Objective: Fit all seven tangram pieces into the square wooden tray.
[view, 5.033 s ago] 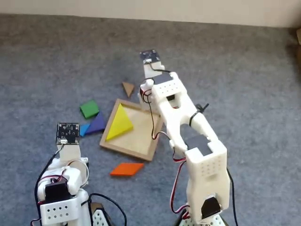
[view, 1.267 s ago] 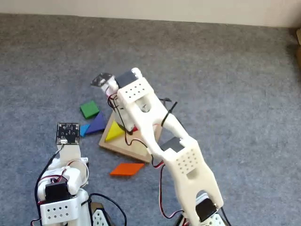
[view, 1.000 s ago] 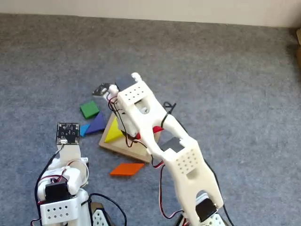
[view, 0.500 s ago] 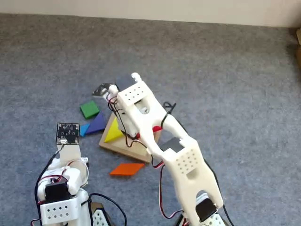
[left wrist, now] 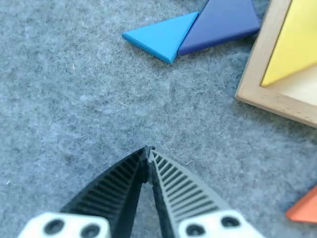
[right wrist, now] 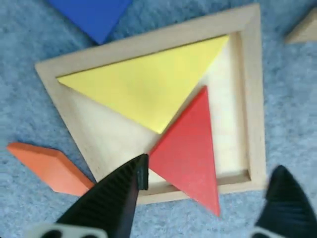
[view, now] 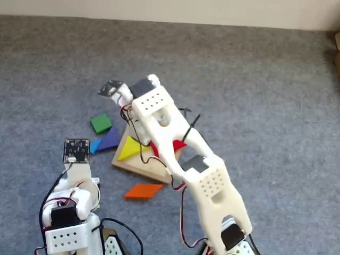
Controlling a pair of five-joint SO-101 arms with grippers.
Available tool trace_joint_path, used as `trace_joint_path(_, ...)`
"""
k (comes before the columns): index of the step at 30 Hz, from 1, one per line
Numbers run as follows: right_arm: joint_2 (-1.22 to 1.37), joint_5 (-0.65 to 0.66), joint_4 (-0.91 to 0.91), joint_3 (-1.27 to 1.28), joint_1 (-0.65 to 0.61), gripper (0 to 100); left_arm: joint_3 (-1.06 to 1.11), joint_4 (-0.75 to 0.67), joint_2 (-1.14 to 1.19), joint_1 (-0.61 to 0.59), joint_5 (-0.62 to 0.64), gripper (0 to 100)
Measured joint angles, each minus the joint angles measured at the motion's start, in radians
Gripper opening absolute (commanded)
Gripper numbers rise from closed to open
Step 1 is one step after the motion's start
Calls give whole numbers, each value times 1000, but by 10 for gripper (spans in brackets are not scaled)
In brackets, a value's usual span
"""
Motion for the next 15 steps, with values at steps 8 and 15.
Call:
trace_joint_path(8,-288,-6,0,157,0,104,0,0,0,0,0,7)
trace_joint_path(15,-532,-89,-25,482,0,94,0,0,0,0,0,7)
